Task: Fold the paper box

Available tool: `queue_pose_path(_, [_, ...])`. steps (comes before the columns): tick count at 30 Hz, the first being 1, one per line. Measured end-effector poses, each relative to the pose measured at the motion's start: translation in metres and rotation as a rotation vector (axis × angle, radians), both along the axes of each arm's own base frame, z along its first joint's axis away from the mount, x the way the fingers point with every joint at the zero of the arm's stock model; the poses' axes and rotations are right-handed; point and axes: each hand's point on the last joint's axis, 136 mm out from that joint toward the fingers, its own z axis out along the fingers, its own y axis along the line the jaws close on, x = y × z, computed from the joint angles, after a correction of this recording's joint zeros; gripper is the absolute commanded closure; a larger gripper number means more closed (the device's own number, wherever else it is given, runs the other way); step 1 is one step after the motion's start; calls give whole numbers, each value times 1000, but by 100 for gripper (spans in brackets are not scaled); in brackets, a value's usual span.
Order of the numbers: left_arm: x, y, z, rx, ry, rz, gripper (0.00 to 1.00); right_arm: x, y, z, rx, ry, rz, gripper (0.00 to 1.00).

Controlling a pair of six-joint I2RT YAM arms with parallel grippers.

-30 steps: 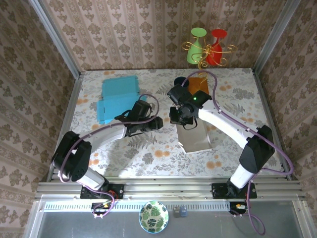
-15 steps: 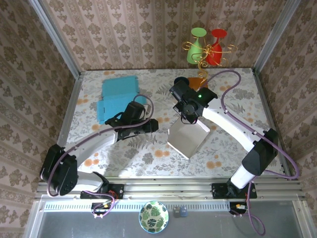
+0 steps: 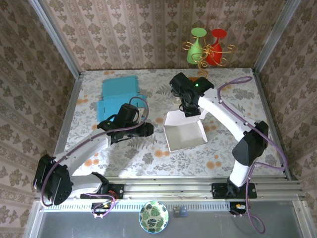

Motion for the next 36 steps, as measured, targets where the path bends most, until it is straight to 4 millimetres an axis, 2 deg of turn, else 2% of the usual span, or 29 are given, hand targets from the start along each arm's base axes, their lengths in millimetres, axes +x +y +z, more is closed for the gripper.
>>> queue_pose_path(5, [-1,4,-4,2,12,-3,61,5,-2,-10,-3,19,-31,81])
queue_pose_path(13, [-2,2,-5,-5,16,-15,59,13,-1,-14,-6,-20,17,63])
queue_pose_path(15, [-1,1,-6,-8,12,-23,58,16,-6,-10,-43,-48,84,59])
queue_pose_path(18, [3,-4,-8,1,7,-45,55,31,-15,14,-109,-160,275,53])
queue_pose_path(21, [13,-12,-6,8,-6,-81,53,34,-35,41,-206,-286,521,45])
queue_pose_path(24, [27,-24,3,11,-43,-125,51,18,-68,62,-312,-378,761,44])
queue_pose_path(26, [36,-32,10,13,-74,-155,51,3,-94,66,-396,-393,867,42])
queue_pose_path(28, [43,-37,15,19,-102,-182,50,-11,-117,61,-460,-378,947,42])
queue_pose_path(30, [49,-43,18,31,-122,-212,50,-21,-130,43,-483,-327,1033,43])
queue_pose_path(32, [54,-47,16,49,-130,-238,49,-24,-134,19,-472,-268,1114,43])
queue_pose_path(36, [58,-55,8,75,-130,-291,49,-24,-127,-30,-420,-147,1267,43])
